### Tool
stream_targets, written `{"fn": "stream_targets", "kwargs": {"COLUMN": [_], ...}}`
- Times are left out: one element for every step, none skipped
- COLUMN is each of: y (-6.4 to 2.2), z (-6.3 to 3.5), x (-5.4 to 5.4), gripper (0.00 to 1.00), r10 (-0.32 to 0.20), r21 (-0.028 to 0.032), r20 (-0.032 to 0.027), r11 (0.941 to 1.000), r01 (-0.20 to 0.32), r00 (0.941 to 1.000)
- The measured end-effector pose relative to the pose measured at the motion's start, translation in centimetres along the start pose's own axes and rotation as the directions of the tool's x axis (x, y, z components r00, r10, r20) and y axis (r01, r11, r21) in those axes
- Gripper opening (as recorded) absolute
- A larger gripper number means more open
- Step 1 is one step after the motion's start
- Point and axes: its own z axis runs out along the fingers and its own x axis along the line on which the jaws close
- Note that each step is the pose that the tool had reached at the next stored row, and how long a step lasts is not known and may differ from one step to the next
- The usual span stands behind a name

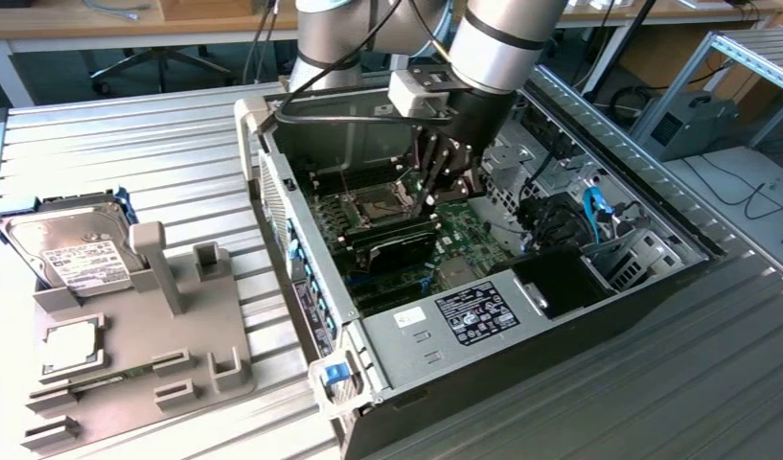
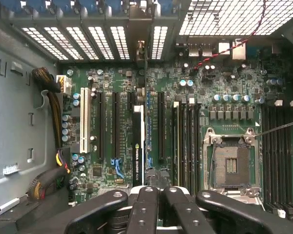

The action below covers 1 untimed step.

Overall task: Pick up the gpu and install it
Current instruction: 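Press down on the gpu until it lock into place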

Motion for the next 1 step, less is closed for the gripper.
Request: {"fn": "stream_targets", "kwargs": {"y": [0.0], "z": [0.0], "x": [0.0], "gripper": [0.11], "r10": [0.0], "r21": [0.0], "r20": [0.0], "r11": [1.0], "r01": [0.0], "r00": [1.0]}}
